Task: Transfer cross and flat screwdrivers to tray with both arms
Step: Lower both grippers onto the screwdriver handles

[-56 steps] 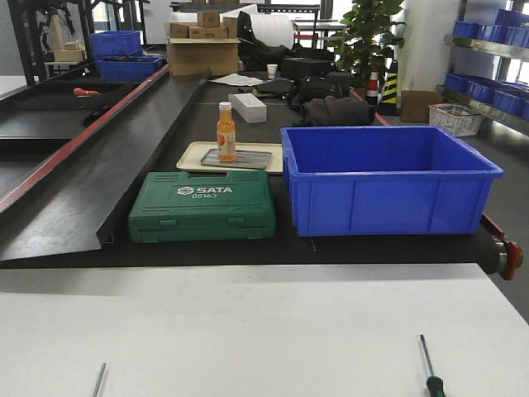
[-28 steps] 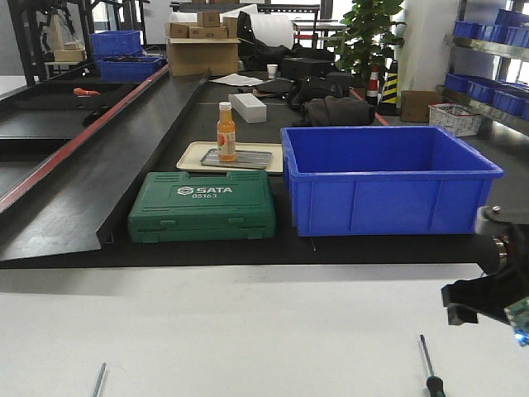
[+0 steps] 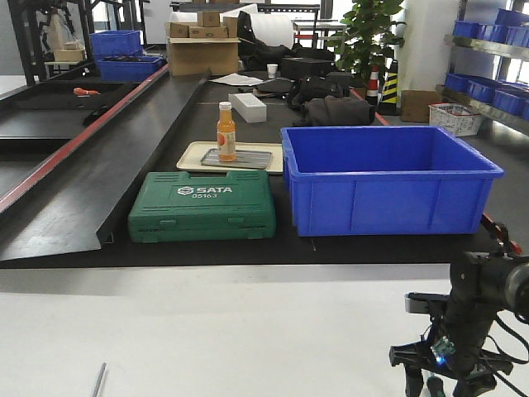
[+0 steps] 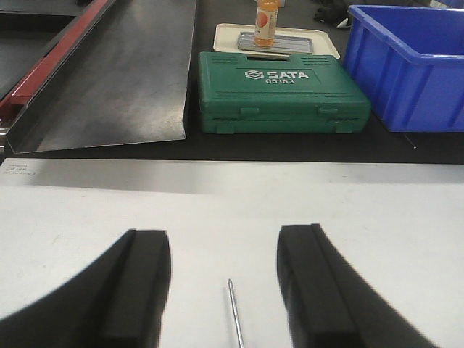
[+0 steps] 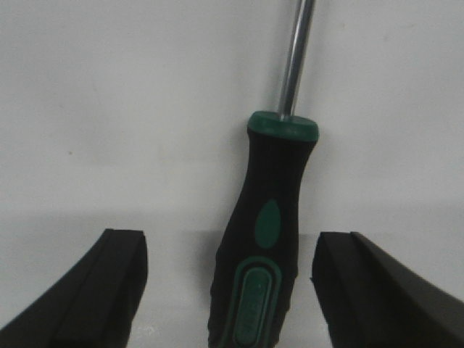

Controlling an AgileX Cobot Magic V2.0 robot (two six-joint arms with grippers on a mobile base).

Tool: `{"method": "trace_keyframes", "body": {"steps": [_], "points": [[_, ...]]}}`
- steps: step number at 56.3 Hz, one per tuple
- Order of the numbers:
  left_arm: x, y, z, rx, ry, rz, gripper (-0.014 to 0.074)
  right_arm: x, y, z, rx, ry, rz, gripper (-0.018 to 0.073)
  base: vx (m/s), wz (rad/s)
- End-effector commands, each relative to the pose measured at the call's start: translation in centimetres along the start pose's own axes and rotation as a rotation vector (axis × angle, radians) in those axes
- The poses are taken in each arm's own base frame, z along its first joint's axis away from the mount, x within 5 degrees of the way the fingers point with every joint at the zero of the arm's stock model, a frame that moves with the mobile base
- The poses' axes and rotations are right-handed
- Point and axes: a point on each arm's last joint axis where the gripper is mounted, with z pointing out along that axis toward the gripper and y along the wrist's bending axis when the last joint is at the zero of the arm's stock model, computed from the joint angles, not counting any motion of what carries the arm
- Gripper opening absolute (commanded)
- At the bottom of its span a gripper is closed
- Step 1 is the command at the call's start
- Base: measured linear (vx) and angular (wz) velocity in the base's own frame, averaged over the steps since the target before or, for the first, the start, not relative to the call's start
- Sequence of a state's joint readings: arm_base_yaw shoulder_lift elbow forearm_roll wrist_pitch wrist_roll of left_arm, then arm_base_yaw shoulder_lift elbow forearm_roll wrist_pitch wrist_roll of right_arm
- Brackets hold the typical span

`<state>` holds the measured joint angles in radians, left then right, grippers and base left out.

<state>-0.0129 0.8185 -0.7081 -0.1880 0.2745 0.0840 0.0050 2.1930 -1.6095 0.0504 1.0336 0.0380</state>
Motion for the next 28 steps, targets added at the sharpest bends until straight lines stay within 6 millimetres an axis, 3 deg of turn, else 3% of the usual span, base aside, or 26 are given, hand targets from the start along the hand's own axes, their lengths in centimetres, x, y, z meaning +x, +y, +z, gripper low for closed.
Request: {"method": "trace_keyframes", "body": {"steps": [1,20,28], "points": [[-1.8,-0.1,-0.5,-0.001,-0.111,-0.010,0.0465,-1.2,-0.1,-2.9,-0.006,-0.134,0.004,0.0520,0.00,0.00],[-1.8,-0.1,-0.5,-0.001,-0.112,-0.010,0.0465,-1.4,-0.6,-0.5,0.037,-0.095,0.021,0.0513,0.00,0.00],[-1.9,-0.1,-0.5,-0.001,-0.116,-0.010,0.0465,-1.5,-0.4,0.5,0.016,-0.079,0.055,0.0432,0.00,0.00]]}}
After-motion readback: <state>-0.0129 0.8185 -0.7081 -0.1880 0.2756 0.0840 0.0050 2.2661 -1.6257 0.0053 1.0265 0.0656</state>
